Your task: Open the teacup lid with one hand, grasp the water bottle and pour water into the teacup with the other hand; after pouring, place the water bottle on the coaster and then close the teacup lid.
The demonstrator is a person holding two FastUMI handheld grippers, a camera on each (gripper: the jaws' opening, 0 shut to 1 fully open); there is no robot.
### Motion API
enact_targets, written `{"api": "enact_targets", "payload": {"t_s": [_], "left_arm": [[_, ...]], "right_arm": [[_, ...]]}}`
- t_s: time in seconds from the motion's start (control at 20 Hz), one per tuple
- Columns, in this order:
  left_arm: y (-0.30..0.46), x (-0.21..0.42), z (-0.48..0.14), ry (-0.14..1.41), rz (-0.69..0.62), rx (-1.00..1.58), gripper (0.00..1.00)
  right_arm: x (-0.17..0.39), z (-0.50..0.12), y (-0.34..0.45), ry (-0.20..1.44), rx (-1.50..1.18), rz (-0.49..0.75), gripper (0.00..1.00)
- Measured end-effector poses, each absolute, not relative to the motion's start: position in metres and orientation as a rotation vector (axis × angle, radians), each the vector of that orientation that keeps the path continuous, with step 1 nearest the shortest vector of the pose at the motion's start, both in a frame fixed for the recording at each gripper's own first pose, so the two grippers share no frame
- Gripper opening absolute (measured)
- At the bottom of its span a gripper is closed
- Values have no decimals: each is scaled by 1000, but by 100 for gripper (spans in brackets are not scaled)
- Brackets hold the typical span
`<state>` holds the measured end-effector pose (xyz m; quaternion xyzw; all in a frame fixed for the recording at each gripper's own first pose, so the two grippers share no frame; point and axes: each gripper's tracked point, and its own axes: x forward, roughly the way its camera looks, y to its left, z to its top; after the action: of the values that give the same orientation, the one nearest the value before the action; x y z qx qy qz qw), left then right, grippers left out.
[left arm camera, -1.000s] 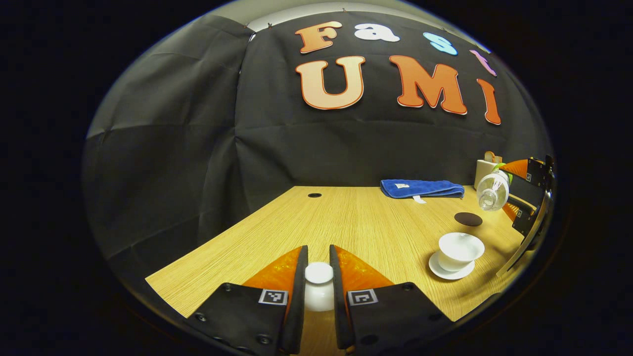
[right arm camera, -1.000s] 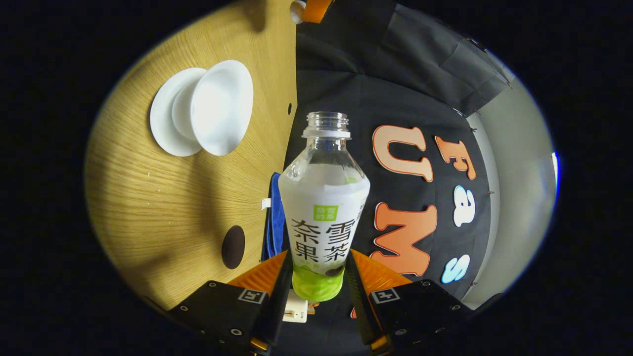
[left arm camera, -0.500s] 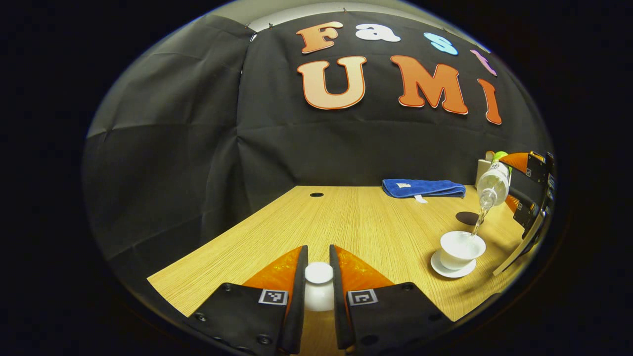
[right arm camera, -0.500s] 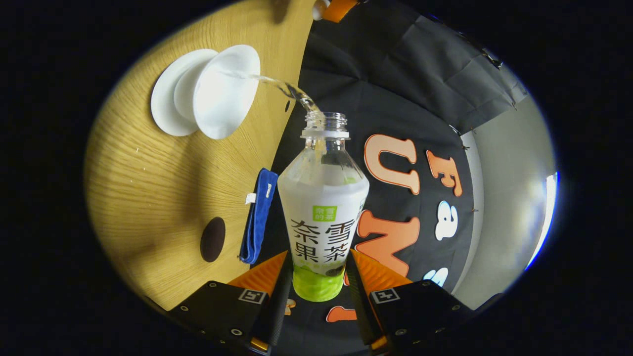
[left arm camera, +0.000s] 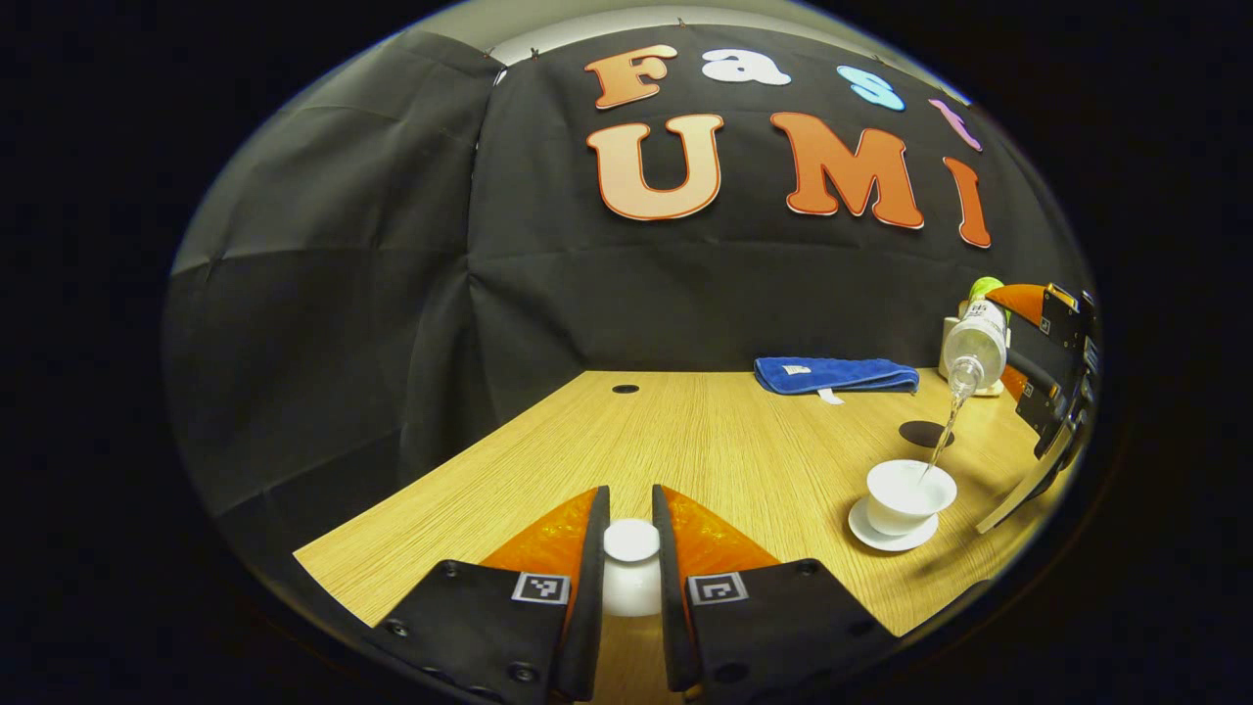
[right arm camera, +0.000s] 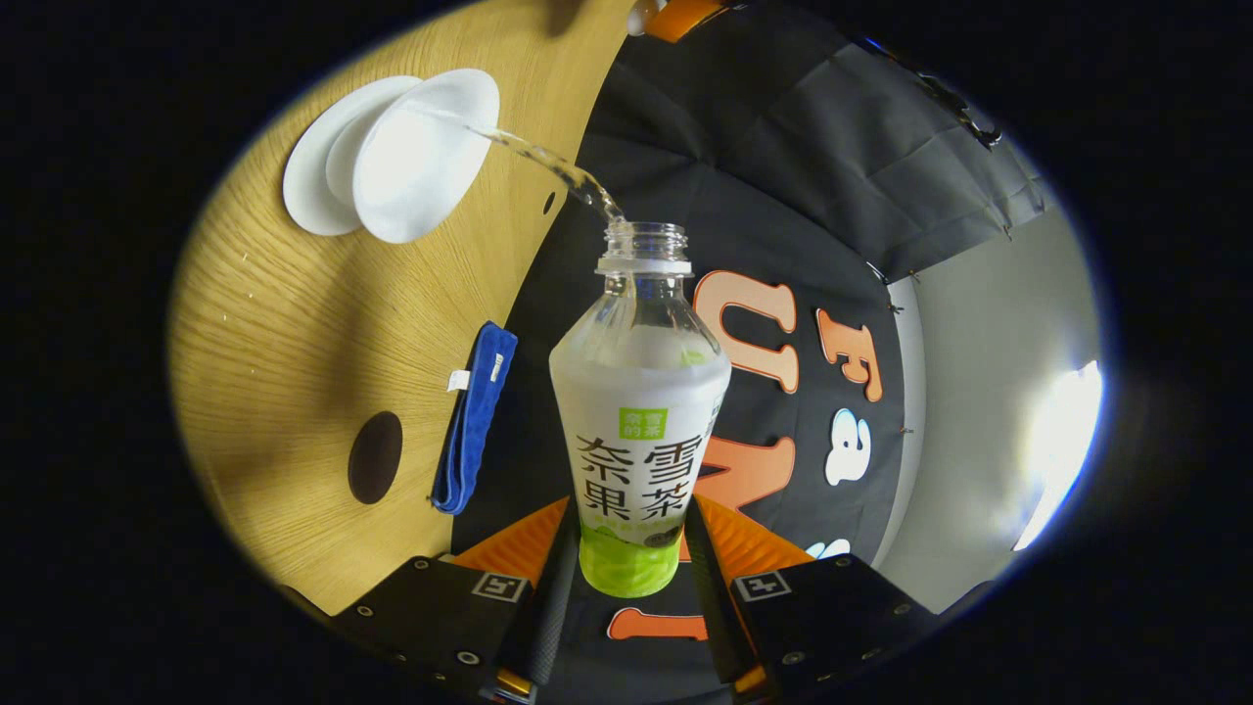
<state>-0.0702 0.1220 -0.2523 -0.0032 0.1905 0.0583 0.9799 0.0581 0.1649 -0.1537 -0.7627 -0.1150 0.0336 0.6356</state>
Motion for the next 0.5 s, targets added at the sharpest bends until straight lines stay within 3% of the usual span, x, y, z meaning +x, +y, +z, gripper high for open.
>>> {"api": "enact_targets", "payload": {"t_s": [0.5], "left_arm": [[123,-71,-250,381,115,-6,30]], "right_arm": [[68,-132,162,-357,-1801,20,62]]}}
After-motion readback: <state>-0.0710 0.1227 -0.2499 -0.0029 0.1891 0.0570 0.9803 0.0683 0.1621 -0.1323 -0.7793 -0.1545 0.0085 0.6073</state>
